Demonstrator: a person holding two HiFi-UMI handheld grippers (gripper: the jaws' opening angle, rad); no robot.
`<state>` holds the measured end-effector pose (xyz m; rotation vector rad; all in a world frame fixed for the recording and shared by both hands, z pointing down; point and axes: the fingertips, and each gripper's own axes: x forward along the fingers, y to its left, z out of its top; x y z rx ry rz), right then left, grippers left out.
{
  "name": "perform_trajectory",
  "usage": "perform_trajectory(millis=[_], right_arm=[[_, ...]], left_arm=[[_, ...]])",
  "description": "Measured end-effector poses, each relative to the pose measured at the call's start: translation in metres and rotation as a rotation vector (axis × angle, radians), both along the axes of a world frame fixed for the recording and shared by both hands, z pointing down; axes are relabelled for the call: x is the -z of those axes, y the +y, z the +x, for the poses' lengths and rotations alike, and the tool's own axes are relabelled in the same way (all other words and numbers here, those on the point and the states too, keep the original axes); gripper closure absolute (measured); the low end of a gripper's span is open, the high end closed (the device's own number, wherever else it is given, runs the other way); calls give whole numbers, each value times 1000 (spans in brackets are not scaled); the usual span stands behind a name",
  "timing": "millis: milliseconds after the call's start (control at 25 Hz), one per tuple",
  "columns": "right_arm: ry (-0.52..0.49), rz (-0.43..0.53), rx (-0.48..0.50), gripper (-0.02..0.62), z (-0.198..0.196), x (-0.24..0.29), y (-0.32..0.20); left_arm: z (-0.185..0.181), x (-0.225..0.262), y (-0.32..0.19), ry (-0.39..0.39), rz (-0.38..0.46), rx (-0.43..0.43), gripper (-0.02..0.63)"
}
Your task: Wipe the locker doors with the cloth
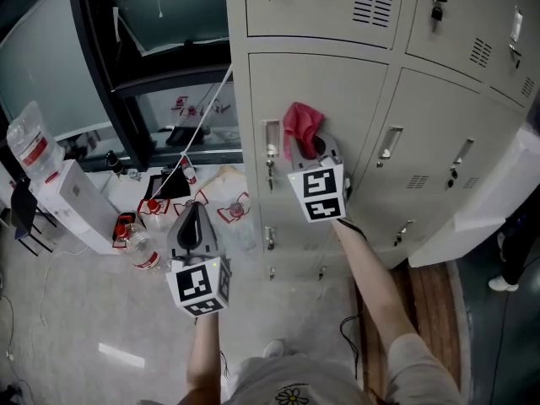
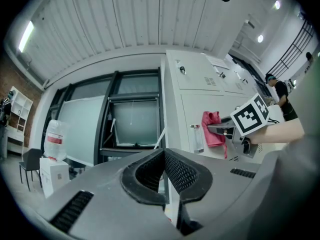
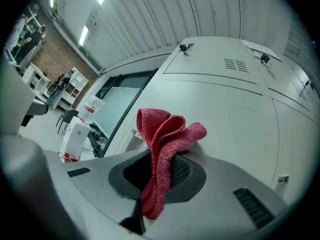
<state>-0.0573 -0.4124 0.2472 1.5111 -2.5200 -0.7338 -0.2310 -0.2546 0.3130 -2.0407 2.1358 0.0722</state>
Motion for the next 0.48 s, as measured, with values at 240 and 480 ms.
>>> perform_trajectory(millis=[240, 480], right_arm=[[6, 5, -70, 569, 39, -1, -3], [4, 1, -158, 569, 87, -3, -8]], left_arm=[[12, 2, -3, -1, 4, -25, 589], [27, 3, -9, -4, 6, -58, 589]])
